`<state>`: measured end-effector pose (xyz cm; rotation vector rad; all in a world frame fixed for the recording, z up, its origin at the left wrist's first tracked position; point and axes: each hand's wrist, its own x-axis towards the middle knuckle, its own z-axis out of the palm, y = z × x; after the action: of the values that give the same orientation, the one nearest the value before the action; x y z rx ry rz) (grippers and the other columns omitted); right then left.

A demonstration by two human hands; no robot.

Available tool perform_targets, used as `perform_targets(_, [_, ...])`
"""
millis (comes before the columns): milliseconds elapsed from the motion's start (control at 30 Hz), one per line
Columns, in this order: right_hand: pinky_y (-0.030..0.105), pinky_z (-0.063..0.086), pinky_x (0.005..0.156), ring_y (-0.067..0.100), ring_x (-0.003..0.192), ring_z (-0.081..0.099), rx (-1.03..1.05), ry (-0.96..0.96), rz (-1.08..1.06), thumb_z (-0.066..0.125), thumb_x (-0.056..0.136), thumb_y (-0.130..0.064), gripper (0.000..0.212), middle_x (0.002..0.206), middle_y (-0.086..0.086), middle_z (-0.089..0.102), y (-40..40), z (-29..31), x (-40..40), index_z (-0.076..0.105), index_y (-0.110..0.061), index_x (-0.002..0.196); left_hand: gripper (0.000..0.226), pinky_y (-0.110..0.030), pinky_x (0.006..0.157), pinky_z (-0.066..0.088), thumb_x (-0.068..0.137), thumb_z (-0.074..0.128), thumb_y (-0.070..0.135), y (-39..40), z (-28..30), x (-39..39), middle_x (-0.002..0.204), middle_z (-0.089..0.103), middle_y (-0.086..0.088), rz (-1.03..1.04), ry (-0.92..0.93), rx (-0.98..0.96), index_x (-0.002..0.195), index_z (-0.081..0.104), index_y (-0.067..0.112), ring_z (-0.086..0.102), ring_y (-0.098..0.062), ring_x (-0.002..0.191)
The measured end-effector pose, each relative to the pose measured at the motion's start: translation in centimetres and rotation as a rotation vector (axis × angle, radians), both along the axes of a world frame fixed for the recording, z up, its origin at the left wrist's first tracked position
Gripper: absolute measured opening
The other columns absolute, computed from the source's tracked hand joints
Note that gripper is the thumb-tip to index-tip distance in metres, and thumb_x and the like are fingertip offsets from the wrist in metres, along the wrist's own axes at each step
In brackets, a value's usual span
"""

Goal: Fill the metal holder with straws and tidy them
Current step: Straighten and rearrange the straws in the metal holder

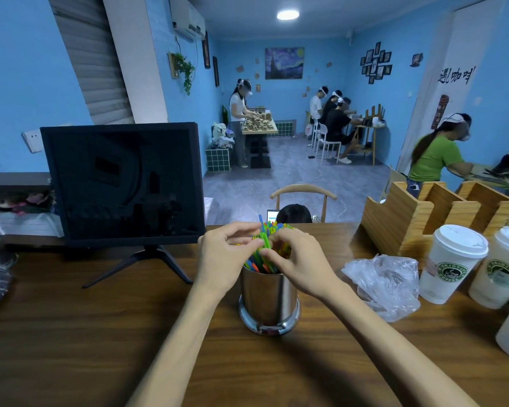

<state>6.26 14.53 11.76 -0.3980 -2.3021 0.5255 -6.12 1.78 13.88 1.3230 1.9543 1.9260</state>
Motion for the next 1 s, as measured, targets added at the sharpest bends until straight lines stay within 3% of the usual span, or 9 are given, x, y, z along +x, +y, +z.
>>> perform_targets(167, [0.032,0.036,0.072,0.01,0.078,0.052,-0.018,0.015,0.001,0.073,0.09,-0.036,0.015,0.078,-0.015,0.062,-0.1,-0.3,0.2,0.063,-0.027,0.084,0.031,-0.021,0.071,0.057,0.074,0.087,0.002,0.1,-0.3,0.3,0.095,0.078,0.008,-0.037,-0.099,0.035,0.099,0.079,0.019,0.075,-0.012,0.084])
perform_targets(400, [0.037,0.048,0.082,0.01,0.09,0.062,-0.034,0.001,0.054,0.069,0.092,-0.045,0.016,0.094,-0.019,0.073,0.0,-0.2,0.7,0.075,-0.032,0.099,0.036,-0.022,0.08,0.058,0.072,0.087,0.002,0.0,-0.1,0.3,0.095,0.079,0.004,-0.113,-0.145,0.071,0.102,0.077,0.02,0.075,-0.013,0.092])
perform_targets(633, [0.034,0.04,0.074,0.013,0.077,0.05,0.046,0.005,0.096,0.062,0.097,-0.028,0.019,0.077,-0.01,0.06,-0.2,0.6,0.6,0.062,-0.017,0.082,0.04,-0.022,0.085,0.058,0.074,0.083,-0.006,0.2,0.5,0.7,0.098,0.079,0.003,-0.182,-0.192,0.089,0.103,0.076,0.021,0.075,-0.014,0.097])
perform_targets(800, [0.041,0.044,0.088,0.021,0.088,0.061,-0.002,-0.003,0.122,0.052,0.101,-0.031,0.023,0.089,0.0,0.07,-0.5,1.2,0.4,0.069,-0.015,0.1,0.039,-0.019,0.075,0.057,0.074,0.083,-0.008,0.5,1.8,0.9,0.088,0.079,0.003,-0.161,-0.186,0.089,0.094,0.077,0.026,0.075,-0.01,0.088])
perform_targets(900, [0.035,0.047,0.089,0.014,0.095,0.065,-0.04,0.04,0.145,0.054,0.101,-0.03,0.024,0.098,-0.005,0.074,-0.7,2.0,0.5,0.072,-0.018,0.111,0.038,-0.017,0.072,0.056,0.072,0.085,-0.006,0.6,2.6,0.8,0.083,0.079,0.003,-0.145,-0.166,0.106,0.091,0.077,0.026,0.075,-0.007,0.084])
perform_targets(1000, [0.037,0.051,0.089,0.008,0.099,0.068,-0.103,0.061,0.163,0.059,0.1,-0.033,0.023,0.102,-0.009,0.076,-0.6,2.5,0.6,0.074,-0.02,0.112,0.035,-0.016,0.07,0.055,0.071,0.088,-0.002,0.6,3.2,0.7,0.081,0.078,0.006,-0.128,-0.131,0.116,0.09,0.078,0.026,0.073,-0.004,0.08])
